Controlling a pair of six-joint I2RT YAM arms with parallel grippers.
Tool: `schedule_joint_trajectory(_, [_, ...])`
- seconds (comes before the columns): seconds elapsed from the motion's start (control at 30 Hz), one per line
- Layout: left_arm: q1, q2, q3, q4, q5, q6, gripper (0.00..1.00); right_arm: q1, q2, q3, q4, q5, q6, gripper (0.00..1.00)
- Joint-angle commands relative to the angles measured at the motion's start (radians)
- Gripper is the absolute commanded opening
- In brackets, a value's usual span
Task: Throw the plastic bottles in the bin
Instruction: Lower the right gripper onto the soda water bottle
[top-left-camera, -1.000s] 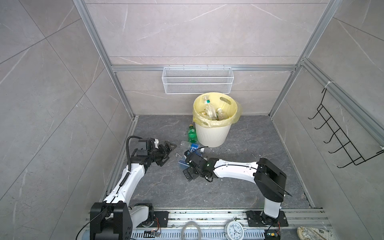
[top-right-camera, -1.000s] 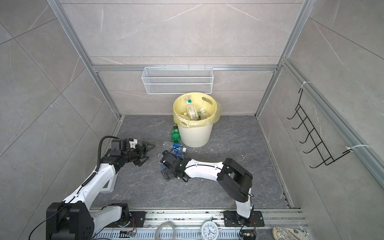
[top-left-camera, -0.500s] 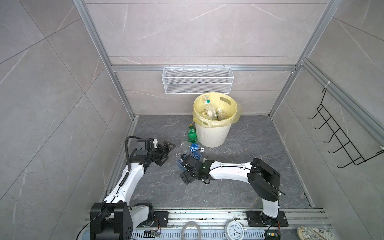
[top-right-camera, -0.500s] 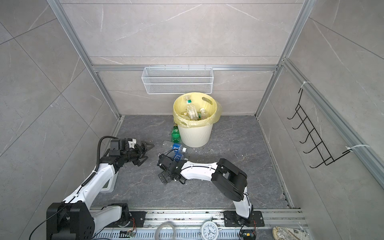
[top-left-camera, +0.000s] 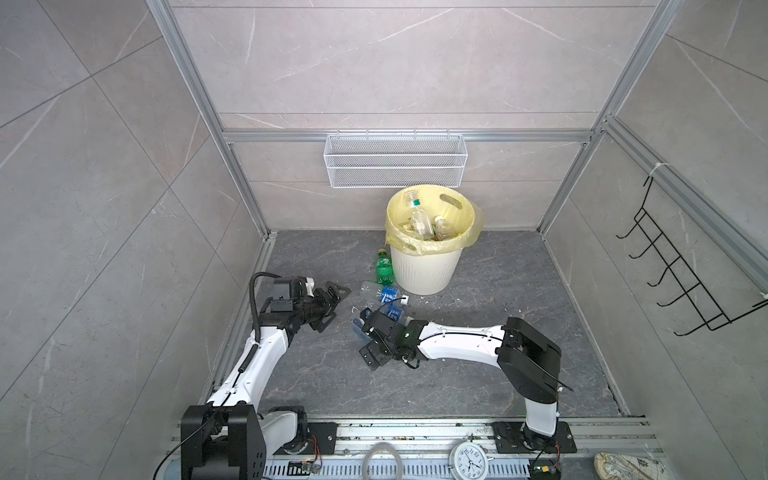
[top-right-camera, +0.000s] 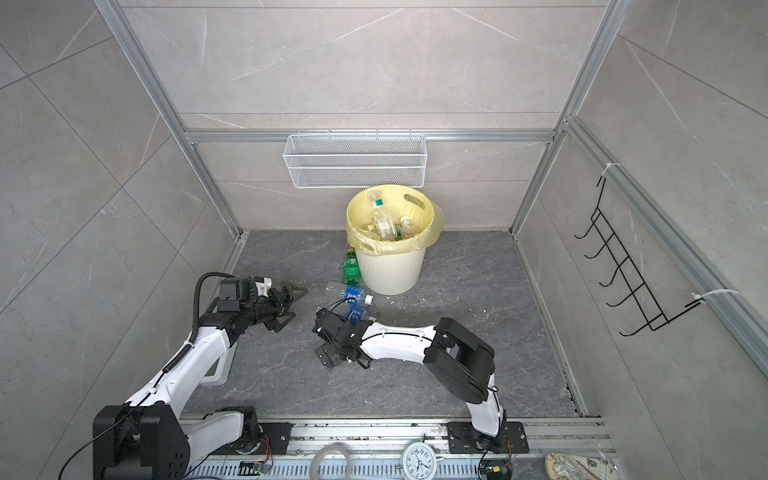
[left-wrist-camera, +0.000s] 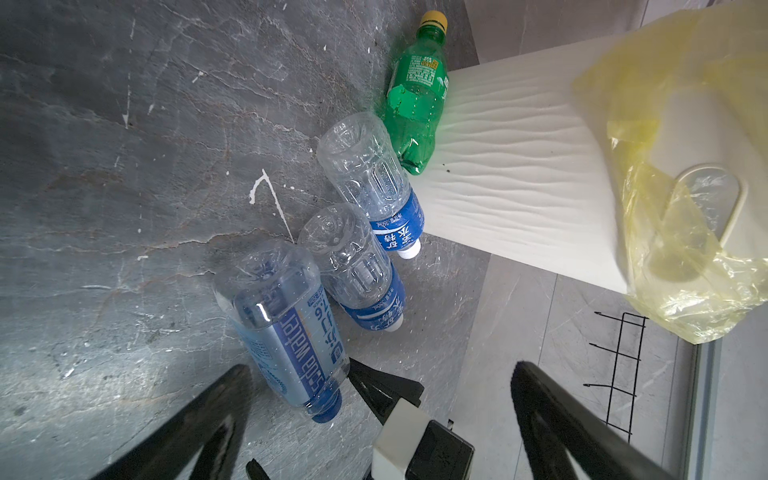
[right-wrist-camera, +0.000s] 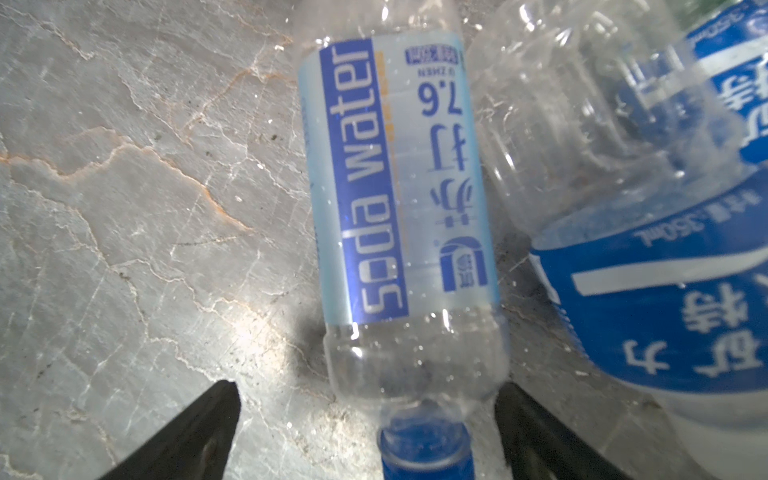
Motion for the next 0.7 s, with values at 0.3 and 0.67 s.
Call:
schedule_joint_trajectory(0.3, [0.017, -0.035, 0.005, -0.019, 0.008, 0.016, 1.0, -0.012, 0.105, 0.104, 0.003, 0.03, -0.036, 0.96])
schedule_joint_trajectory(0.67, [0.03, -0.044, 0.001, -0.036, 0.008, 0.023, 1.0, -0.022, 0.165, 0.163, -0.003, 0.029, -0.055, 0.79])
